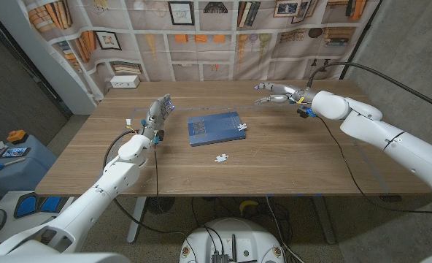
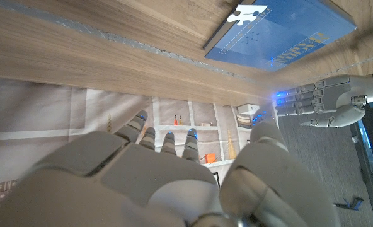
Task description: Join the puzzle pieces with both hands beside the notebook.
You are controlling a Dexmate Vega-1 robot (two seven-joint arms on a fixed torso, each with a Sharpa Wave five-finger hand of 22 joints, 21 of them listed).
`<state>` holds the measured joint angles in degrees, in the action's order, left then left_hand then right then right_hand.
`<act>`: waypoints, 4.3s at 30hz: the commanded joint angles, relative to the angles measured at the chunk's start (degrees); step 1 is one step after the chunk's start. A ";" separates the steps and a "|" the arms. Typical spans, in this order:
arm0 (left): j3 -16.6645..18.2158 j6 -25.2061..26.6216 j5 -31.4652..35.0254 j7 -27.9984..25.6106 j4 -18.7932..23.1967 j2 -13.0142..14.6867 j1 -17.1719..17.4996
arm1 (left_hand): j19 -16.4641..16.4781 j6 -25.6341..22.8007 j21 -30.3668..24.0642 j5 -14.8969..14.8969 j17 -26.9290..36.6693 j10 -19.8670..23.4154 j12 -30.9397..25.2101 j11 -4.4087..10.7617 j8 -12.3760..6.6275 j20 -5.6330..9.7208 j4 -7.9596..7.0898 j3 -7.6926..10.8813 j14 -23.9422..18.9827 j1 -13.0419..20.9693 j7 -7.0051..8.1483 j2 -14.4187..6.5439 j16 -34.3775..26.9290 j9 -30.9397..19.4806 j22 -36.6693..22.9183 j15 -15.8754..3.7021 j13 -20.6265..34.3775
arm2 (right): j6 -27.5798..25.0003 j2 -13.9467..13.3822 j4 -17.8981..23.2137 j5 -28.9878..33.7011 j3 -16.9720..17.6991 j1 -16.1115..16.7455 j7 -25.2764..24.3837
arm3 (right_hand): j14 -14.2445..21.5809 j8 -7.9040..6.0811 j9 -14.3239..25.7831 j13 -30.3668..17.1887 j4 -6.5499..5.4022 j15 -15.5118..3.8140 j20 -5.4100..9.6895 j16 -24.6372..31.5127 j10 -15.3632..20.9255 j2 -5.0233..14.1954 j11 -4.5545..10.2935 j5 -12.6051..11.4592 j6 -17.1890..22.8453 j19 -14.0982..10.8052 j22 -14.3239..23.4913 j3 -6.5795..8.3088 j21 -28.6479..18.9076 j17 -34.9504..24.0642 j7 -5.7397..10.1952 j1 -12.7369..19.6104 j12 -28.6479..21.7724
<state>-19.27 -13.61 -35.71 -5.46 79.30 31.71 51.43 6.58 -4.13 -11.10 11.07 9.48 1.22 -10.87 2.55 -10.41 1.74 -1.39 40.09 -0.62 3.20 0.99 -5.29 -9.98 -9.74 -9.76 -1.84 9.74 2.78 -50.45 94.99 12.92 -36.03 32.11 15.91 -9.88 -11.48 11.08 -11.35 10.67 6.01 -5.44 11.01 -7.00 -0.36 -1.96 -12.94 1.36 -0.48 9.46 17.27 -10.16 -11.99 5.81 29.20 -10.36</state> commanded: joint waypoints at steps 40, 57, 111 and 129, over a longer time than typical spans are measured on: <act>0.10 0.70 0.20 -2.31 2.09 0.00 2.27 | 0.52 -0.58 -0.05 -0.25 0.09 0.17 0.02 0.38 0.00 -0.05 0.02 0.82 -0.35 -0.50 0.26 -3.69 -0.07 -0.22 -0.06 -0.68 0.16 | -0.49 3.35 1.04 23.95 -9.93 -11.63 18.52 | -2.26 -2.04 2.37 -0.74 -0.41 3.65 -6.44 1.36 -5.57 -3.00 -2.93 -3.54 -4.67 -0.59 0.24 3.03 -0.93 -0.74 3.13 8.18 -1.17; 0.24 1.23 -0.02 -2.82 2.89 0.17 3.00 | 0.71 -0.61 -0.07 -0.27 0.08 0.33 0.01 0.52 0.01 -0.08 0.12 1.03 -0.57 -0.62 0.28 -3.65 -0.11 -0.22 -0.07 -0.79 0.17 | -0.14 5.24 -0.04 29.43 -12.24 -12.45 21.43 | -4.11 -2.65 2.82 -0.85 -1.04 4.56 -6.80 0.87 -6.63 -3.17 -3.26 -3.91 -4.63 1.79 0.23 3.29 -0.01 -0.98 2.78 8.69 -0.98; 0.35 0.46 -0.89 -2.66 2.17 -0.52 4.06 | 1.22 -0.86 -0.08 -0.34 0.12 0.73 0.00 0.60 0.00 -0.21 0.15 1.50 -1.13 -1.11 0.21 -3.46 -0.14 -0.21 -0.08 -0.87 0.20 | -6.80 12.11 -3.43 38.35 -18.63 -13.79 24.89 | 0.02 -6.50 3.54 -0.96 -1.23 2.82 -4.23 2.70 -2.32 -3.02 -2.15 -4.78 2.08 -4.12 0.23 4.10 -1.46 -1.42 3.58 10.00 -2.42; 0.35 0.18 -1.28 -2.06 1.60 -0.67 4.14 | 1.28 -0.97 -0.06 -0.36 0.11 0.74 0.03 0.73 0.00 -0.15 0.19 1.65 -1.19 -1.21 0.33 -3.40 -0.11 -0.21 -0.09 -0.95 0.21 | -9.09 13.08 -2.18 40.20 -19.40 -13.50 23.82 | 1.08 -9.08 3.48 -0.94 -1.24 2.36 -4.09 3.06 -0.36 -2.48 -1.61 -4.86 7.77 -4.98 0.24 4.56 -1.27 -1.59 4.16 10.73 -2.76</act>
<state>-18.93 -13.27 -36.70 -7.97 81.28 31.16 55.46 7.41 -4.62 -11.09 10.80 9.46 1.73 -10.87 3.07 -10.41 1.74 -1.10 41.20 -1.55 2.50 1.33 -4.91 -9.98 -9.73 -9.73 -1.74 9.73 -5.24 -37.93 92.01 52.20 -55.00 18.43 40.51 -8.99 -20.08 14.44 -12.12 9.40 8.58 -9.32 13.68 -7.77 -3.00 -3.37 -17.62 8.32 -5.03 9.45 21.22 -11.27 -13.46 9.63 39.83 -12.81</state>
